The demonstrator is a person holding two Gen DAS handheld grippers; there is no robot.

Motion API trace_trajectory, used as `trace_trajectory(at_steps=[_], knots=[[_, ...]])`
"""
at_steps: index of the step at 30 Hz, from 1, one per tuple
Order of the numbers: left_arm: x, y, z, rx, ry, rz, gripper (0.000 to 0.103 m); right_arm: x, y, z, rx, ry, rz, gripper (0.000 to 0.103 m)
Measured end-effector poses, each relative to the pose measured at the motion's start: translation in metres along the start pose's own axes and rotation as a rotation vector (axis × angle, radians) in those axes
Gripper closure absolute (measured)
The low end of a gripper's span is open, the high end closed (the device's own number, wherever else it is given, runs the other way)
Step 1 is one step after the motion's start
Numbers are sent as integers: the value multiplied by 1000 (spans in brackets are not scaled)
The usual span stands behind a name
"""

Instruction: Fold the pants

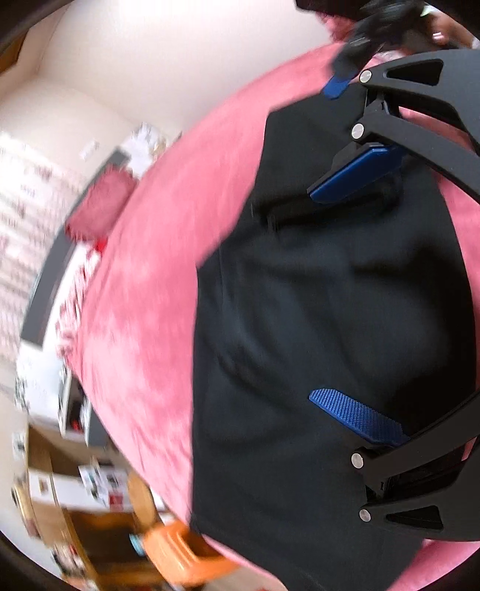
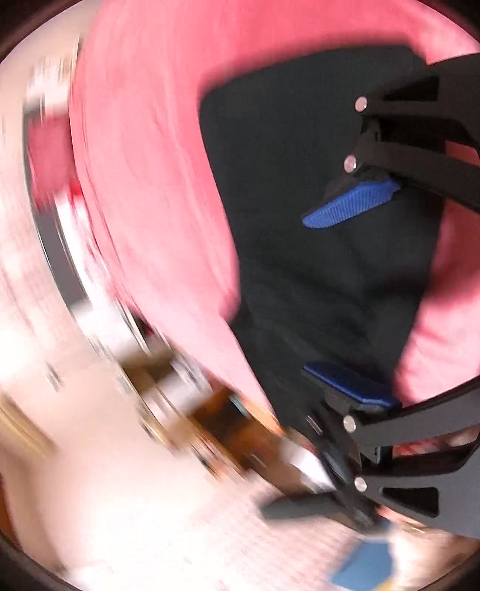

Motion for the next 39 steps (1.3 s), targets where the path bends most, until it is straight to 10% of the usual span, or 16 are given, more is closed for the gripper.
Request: trace_trajectory(at_steps=[6,10,16,25,33,37,39], knots=[[52,2,-50,-125,-96,-103,4,50,20,-13,30,-163,-57,32],[70,-9,-91,-265,-112,-144,51,55,18,-28,-25,-143,44,73],[73,-10,-97,-274,-133,-111,82,68,1,-42,-86,-148,-31,78],[55,-8,-89,-261,-88,-96,82,63,-13,-61,-132,-128,-17,76],[42,-20,-93,-236,-130,-102,76,42,-30,-71,-17,-252,245,76],[27,-21,-73,-210,-173,-25,61,40,-41,-67,24,-228,264,69],[23,-20,-60,-189,-155,12,43,29,-38,-73,18,-205,286,47]])
Point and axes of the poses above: each gripper's, at about its wrist camera, not at the fingertips, and z roughly against the way its jaws point, x to its right, y to its top, the point moved 3 cm from there along -z, roughly the way its jaws point, and after that the axes turned 7 degrees about -y, right-handed, at the moved point
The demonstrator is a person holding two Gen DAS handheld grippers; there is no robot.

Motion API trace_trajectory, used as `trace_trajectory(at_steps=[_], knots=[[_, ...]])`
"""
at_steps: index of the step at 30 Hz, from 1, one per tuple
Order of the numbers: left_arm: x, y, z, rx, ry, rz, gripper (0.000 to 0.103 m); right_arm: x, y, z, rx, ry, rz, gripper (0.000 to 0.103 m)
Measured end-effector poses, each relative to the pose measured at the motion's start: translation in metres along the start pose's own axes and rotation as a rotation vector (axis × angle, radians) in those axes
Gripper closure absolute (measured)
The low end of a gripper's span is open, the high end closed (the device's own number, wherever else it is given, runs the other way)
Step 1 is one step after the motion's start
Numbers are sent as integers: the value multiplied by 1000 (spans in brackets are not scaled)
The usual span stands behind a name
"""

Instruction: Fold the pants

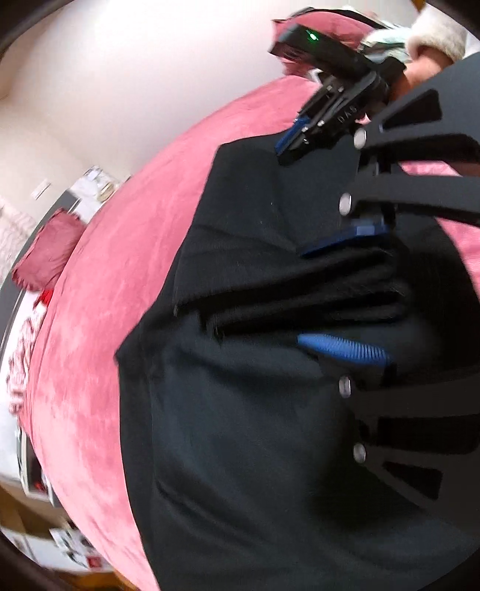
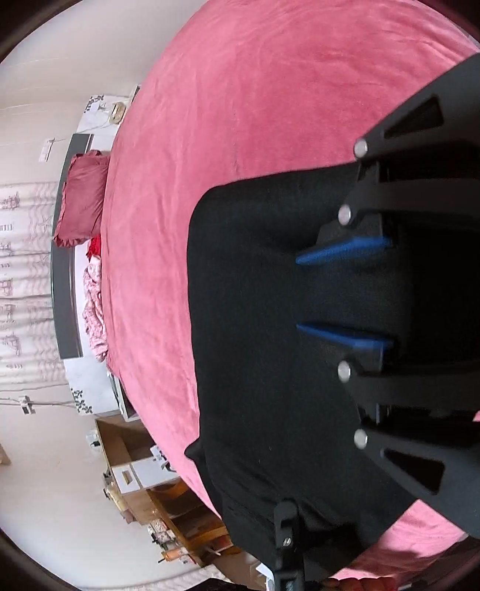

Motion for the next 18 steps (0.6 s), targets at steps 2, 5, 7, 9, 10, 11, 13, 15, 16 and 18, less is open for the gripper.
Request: trace_trajectory(at_steps=[2,5,7,9,10,11,13,15,16,18], knots=[[-7,1,20,54,55,28,27,-20,-1,1,1,14,78,6],[-21,3,49,115,95,97,22,-37,-7,-1,12,-43,155,4],[-36,1,70,151,125,175,18,-33,-6,-4,1,-23,121,3],[-48,-6,90,186,161,235,18,-32,-7,-5,-2,-12,104,3],[-55,-11,99,193,191,261,18,-34,-8,-5,1,-19,111,3],[-60,-14,107,195,220,284,18,-35,-8,-5,4,-25,116,2],[-75,-22,121,199,298,369,18,-36,-9,-5,12,-30,116,2],[-88,-31,131,211,309,465,18,-35,-10,-5,18,-27,113,2],[-91,-34,133,217,304,497,18,-33,-10,-5,21,-26,112,2],[-91,-38,139,222,301,527,18,-34,-10,-5,23,-25,112,2]])
Point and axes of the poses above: each gripper's, at about its wrist camera, not at the fingertips, and z roughly against the way its jaws point, x to its right, y to its top, the point moved 3 cm from there along -z, roughly the way its jaws point, and after that the axes turned 7 degrees about -y, right-handed, at the moved point
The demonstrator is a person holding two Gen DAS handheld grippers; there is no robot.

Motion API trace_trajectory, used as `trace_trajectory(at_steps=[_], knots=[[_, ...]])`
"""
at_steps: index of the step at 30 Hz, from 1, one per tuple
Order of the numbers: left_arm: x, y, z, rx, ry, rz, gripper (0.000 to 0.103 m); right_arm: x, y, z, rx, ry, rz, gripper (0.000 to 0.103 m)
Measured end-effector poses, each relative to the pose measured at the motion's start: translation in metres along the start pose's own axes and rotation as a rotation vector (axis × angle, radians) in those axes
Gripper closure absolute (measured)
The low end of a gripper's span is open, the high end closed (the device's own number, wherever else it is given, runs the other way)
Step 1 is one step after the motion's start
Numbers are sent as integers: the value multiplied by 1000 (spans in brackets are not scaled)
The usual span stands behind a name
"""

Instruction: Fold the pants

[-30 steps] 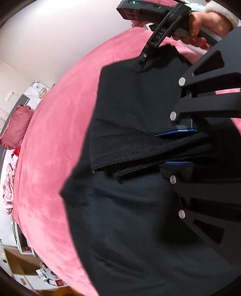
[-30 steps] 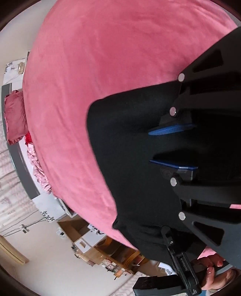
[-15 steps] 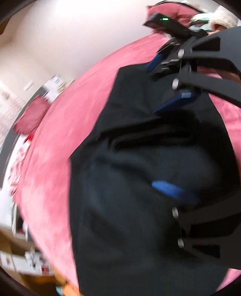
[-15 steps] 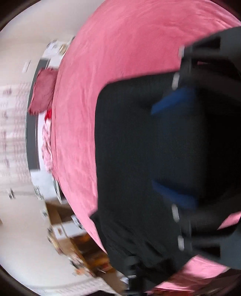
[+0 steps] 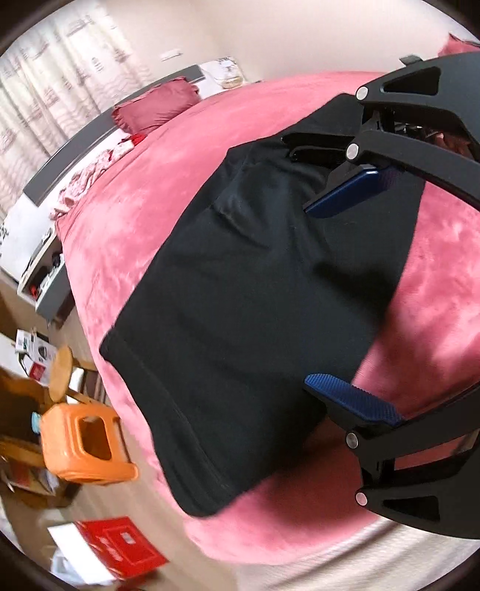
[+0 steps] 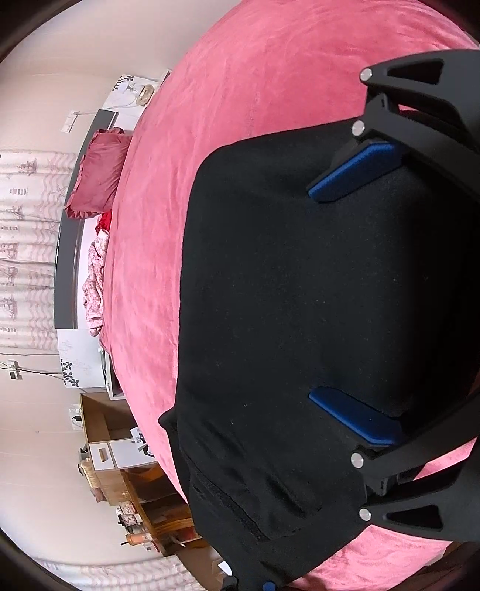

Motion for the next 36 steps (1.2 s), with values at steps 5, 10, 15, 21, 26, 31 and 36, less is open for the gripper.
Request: trace_trajectory(at_steps=[5,10,15,21,26,31,36], knots=[[-6,-10,18,39,36,-11,18,0,0,-1,5,3,-2,2],[-26,-6,19,37,29,105,18,0,0,0,4,2,-2,2],[-38,-12,22,18,-57,199,23,-1,0,0,4,2,-2,2],[-56,-14,18,14,-110,298,39,-1,0,-1,5,2,-1,2],[-59,-11,14,25,-137,313,39,-1,0,-1,5,3,-1,2],[-63,-5,12,47,-173,350,39,-1,0,-1,5,3,-1,2],[-62,-1,16,72,-219,353,39,-1,0,-1,5,3,-1,2]])
Point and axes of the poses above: each gripper's, at about its wrist camera, not at the fingertips, and z roughly against the way its jaws point, x to its right, y to its top, the point moved 3 cm from there along -z, roughly the way its jaws point, and after that the axes turned 7 degrees about -y, right-handed, at the moved point
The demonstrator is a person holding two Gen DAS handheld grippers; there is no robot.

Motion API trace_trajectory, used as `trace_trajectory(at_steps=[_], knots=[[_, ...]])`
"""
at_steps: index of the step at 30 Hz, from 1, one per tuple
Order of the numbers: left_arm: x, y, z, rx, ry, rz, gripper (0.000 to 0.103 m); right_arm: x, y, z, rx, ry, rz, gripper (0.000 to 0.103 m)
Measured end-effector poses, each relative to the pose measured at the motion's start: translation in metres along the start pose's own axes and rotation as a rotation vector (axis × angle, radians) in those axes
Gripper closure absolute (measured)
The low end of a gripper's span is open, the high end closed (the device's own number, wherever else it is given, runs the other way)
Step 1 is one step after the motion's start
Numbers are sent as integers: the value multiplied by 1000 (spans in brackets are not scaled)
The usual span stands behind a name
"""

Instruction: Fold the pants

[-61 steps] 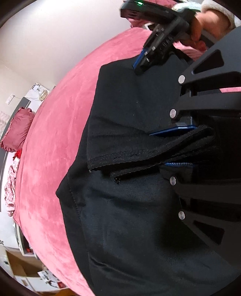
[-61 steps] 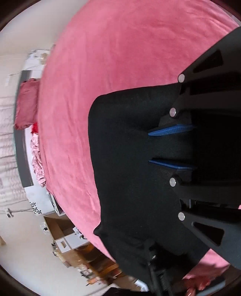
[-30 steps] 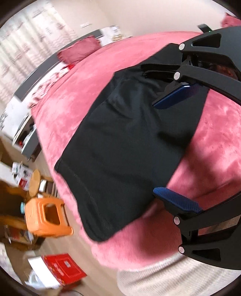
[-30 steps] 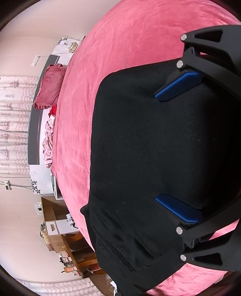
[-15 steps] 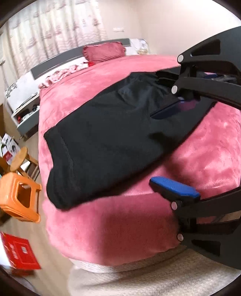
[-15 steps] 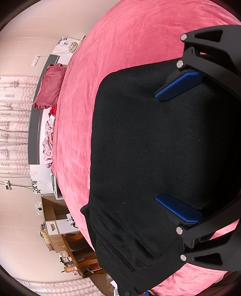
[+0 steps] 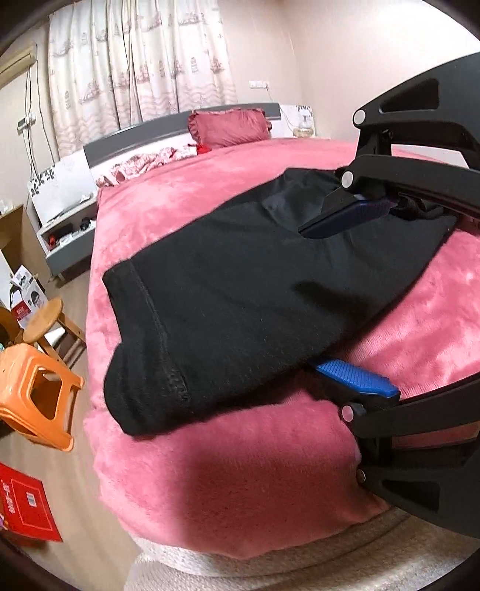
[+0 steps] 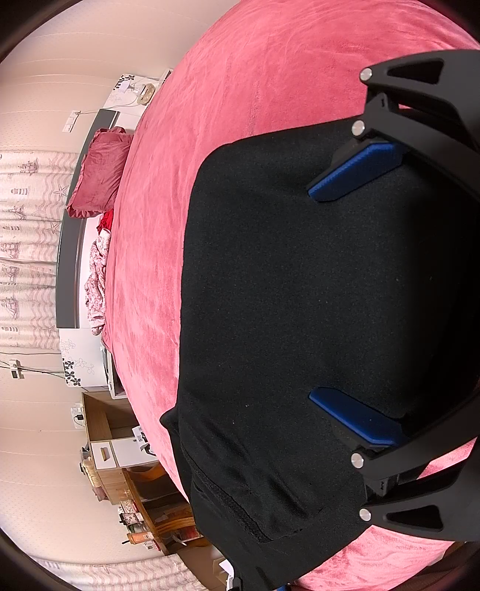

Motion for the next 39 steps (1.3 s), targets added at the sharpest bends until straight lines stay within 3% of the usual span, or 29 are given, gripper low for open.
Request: trace_trajectory(at_steps=[4,8,14,15,17,18,23,32,39], knots=[[3,3,-2,5,-11,-2,39,0,0,0,0,0,0,2],[16,17,-3,57,-10,-95,39,0,0,0,0,0,1,2],[16,28,-9,82,22,-134,39,0,0,0,0,0,0,2],[17,28,-9,81,22,-139,43,0,0,-1,0,0,0,2],[15,30,-8,82,50,-152,65,0,0,0,0,0,0,2],[13,32,-7,81,75,-159,82,0,0,-1,0,1,0,2],[17,32,3,85,61,-176,89,-1,0,0,0,0,0,2],[98,11,27,130,-42,-454,90,4,2,0,-13,8,-3,2],[185,-43,37,130,-148,-841,90,10,8,2,-36,43,-50,2]])
Point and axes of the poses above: each gripper's, at about its wrist camera, not at the fingertips, and z roughly against the way its jaws point, x to its right, y to its top, the point moved 3 cm from there along -z, roughly the way its jaws point, and after that the axes turned 7 degrees about -y, right-handed, at the moved point
